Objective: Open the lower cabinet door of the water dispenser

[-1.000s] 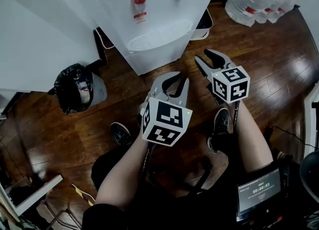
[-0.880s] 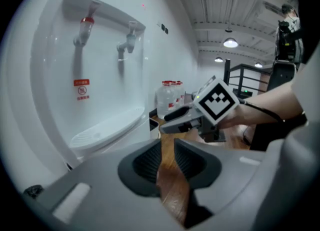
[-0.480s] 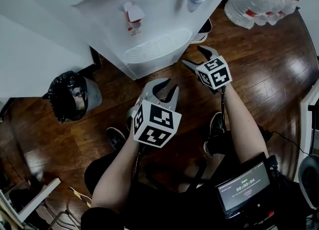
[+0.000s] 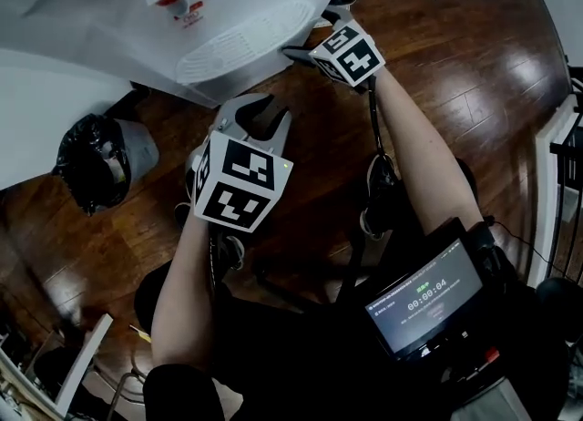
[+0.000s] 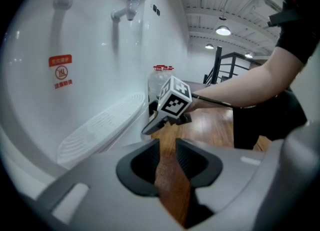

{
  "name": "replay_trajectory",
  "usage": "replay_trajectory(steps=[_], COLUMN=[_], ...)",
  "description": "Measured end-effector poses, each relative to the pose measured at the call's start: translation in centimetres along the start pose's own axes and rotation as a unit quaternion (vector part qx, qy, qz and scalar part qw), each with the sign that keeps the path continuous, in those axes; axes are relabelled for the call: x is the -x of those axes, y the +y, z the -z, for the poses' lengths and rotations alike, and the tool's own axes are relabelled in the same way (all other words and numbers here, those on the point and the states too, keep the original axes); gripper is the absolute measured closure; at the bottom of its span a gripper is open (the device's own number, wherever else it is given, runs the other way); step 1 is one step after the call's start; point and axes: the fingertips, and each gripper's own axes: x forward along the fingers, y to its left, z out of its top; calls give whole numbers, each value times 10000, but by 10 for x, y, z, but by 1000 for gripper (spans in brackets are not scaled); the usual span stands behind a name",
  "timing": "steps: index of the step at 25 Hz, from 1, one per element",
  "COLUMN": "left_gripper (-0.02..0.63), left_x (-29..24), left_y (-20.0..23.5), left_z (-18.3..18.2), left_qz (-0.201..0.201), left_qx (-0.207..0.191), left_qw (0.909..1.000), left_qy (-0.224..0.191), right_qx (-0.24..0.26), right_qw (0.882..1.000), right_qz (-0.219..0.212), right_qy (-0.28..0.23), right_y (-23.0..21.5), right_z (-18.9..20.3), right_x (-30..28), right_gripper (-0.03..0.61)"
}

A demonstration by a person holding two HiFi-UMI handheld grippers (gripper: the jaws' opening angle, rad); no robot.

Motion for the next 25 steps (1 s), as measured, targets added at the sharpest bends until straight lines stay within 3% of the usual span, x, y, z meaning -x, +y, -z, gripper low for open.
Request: replay_trajectory(steps=[4,11,16,25], left_gripper=[491,491,491,491], left_x=[2,10,14,37], left_y=[5,-5,-19,-60], left_z=[-3,2,0,6], left_qz=[-77,-42,6,22], left_qx=[-11,-74,-131,-279], left_qw=[10000,9999,9999,9996], left_qy=[-4,117,49,-59], right_qx=[-5,-356,-659,-674], right_qw=[9999,9991,9975,9974], right_qz=[-81,236,258,249], right_qy=[-94,-81,-94,92], right_y=[4,9,21,64], right_z=[-9,0,14,45], right_x=[-7,-3,12,52], right_gripper=[101,101,103,103])
